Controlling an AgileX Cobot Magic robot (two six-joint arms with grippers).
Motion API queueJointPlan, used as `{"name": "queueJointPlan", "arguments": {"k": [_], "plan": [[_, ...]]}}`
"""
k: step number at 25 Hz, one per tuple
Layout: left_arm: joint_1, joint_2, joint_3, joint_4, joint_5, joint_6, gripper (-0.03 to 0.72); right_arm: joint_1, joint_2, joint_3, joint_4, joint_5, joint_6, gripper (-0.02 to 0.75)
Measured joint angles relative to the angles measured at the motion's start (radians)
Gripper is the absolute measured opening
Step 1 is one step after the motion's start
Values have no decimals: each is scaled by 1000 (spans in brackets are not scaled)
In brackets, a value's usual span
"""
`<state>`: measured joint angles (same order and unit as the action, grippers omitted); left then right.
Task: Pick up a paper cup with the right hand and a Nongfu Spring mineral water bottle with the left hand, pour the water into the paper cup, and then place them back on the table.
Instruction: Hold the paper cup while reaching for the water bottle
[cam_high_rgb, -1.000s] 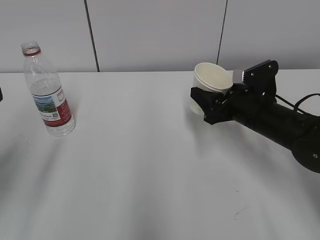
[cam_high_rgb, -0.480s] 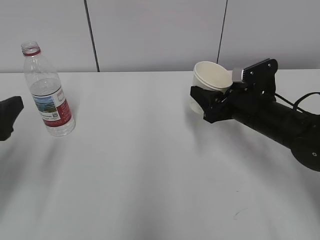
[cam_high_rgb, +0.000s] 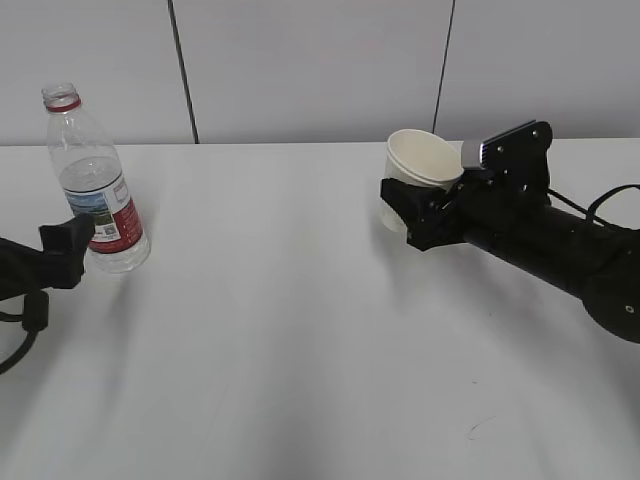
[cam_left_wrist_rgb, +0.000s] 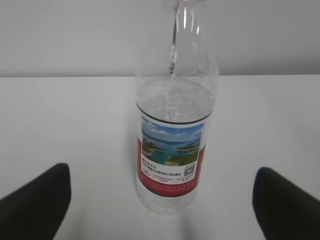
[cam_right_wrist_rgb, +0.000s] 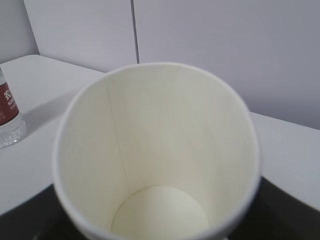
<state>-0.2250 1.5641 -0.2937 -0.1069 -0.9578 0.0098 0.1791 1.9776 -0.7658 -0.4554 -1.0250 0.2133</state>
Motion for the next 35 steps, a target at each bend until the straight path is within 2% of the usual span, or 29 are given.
{"name": "queueJointPlan", "arguments": {"k": [5,21,35], "plan": [[0,110,-93,-7,-11,0,688,0,0,0,0,0,2,492],[0,346,-311,-23,-13,0,690,2,4,-4,-86,21,47,492],[0,406,-340,-35,-73,0,680,97,111,-164,-244,88,129,492]]}}
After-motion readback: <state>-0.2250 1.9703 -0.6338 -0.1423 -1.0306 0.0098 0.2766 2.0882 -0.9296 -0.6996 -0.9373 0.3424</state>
